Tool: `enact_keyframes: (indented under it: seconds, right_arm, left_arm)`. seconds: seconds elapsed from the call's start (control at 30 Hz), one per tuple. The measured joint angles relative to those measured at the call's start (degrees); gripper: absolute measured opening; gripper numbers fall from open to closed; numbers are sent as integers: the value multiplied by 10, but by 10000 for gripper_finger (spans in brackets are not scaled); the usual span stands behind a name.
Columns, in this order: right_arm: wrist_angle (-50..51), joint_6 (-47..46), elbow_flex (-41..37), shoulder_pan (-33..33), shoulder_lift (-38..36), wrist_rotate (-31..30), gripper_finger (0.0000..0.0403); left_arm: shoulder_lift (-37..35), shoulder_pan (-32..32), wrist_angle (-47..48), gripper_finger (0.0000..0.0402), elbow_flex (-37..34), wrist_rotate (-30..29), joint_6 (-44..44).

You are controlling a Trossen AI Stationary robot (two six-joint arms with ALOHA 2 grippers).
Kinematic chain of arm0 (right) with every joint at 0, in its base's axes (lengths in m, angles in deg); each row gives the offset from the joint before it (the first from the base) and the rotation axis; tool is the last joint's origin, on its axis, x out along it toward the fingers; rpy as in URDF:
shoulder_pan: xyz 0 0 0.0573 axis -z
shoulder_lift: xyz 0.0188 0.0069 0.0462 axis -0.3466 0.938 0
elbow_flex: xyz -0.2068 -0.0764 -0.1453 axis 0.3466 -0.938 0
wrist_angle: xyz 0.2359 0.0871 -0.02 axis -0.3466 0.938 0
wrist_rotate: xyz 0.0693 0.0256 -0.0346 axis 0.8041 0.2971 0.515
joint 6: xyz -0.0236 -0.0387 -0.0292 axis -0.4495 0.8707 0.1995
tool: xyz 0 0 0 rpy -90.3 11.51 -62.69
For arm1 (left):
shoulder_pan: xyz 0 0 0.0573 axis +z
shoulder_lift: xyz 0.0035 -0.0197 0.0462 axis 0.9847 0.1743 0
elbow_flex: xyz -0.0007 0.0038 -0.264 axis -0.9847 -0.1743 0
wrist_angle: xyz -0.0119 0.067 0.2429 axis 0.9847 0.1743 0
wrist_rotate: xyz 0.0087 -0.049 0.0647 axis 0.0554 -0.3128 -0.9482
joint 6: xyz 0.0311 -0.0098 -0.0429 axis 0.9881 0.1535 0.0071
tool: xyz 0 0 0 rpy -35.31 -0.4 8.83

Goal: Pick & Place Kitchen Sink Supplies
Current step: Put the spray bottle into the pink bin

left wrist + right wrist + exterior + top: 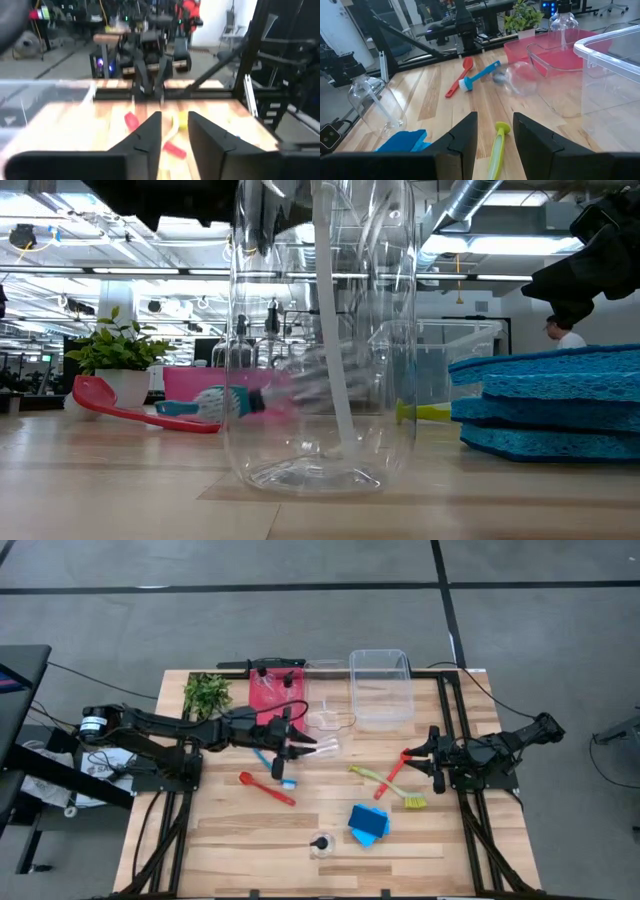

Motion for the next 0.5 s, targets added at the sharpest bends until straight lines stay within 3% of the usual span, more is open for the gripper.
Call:
enact_keyframes:
  seconds: [0.27, 0.5]
  right_arm:
    - [0, 0, 0, 0, 0, 0, 119]
    - [0, 0, 0, 0, 0, 0, 119]
  left_arm:
    - [0, 0, 172, 185, -3, -1, -2]
    - [-11, -2, 300, 209, -3, -14, -2]
